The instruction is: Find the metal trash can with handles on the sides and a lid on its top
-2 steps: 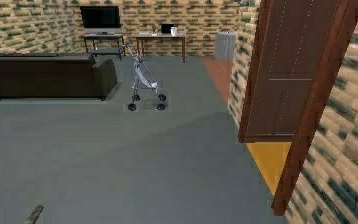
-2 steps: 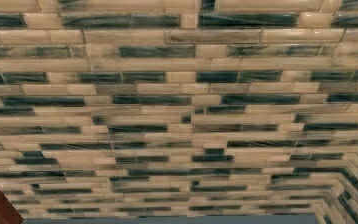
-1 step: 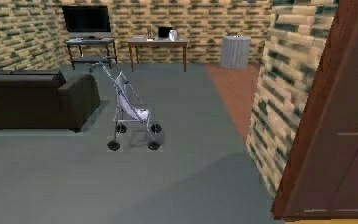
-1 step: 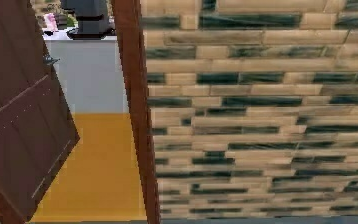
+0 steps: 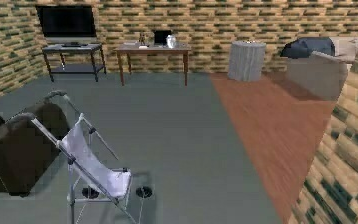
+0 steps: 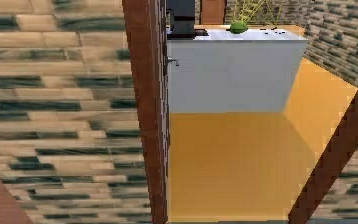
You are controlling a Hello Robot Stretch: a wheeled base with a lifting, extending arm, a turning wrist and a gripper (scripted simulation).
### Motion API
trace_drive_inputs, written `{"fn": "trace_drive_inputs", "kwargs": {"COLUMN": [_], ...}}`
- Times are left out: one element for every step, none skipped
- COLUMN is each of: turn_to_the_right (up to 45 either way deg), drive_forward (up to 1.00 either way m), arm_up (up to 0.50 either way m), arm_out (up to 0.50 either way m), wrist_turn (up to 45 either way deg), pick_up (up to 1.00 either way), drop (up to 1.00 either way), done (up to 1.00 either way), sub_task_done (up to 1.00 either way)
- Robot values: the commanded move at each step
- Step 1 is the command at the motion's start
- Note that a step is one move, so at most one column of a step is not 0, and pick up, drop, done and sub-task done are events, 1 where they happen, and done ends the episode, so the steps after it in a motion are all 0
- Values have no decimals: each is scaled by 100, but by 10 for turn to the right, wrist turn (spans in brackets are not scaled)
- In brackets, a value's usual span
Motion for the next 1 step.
{"fn": "trace_drive_inputs", "kwargs": {"turn_to_the_right": [0], "drive_forward": [25], "arm_up": [0], "arm_out": [0], "wrist_turn": [0], "pick_up": [0], "drop": [0], "done": [0], "sub_task_done": [0]}}
